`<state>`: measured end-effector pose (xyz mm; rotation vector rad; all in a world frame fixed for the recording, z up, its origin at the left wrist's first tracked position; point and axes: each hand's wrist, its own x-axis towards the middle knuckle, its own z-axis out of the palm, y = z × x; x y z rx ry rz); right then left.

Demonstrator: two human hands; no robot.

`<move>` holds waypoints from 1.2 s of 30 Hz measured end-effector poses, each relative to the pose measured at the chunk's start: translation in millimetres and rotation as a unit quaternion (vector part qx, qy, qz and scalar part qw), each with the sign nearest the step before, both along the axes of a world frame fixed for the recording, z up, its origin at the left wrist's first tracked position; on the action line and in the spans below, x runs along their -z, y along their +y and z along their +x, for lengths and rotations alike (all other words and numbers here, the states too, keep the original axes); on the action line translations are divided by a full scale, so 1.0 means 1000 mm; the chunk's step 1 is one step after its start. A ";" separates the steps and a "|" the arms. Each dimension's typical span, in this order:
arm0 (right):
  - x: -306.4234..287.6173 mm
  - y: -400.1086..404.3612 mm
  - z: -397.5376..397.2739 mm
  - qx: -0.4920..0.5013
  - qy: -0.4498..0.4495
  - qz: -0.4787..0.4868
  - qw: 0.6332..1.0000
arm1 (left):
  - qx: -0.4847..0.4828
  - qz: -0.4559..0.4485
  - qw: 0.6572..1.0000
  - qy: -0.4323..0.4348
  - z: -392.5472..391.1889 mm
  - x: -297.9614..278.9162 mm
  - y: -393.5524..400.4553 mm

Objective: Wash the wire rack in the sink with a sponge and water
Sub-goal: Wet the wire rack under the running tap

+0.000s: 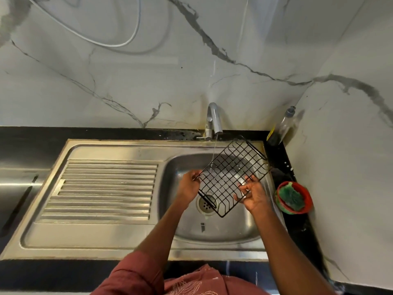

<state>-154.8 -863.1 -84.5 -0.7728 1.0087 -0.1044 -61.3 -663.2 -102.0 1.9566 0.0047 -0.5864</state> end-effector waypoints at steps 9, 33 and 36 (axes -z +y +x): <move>-0.020 -0.003 0.016 0.013 0.018 -0.139 0.990 | -0.075 -0.043 0.994 0.064 0.023 -0.003 -0.003; 0.004 -0.009 0.007 -0.063 0.051 0.071 0.994 | -0.106 -0.325 0.910 0.236 0.132 -0.046 -0.049; -0.001 -0.010 0.004 -0.031 0.028 0.100 0.994 | -0.123 -0.350 0.894 0.253 0.135 -0.041 -0.046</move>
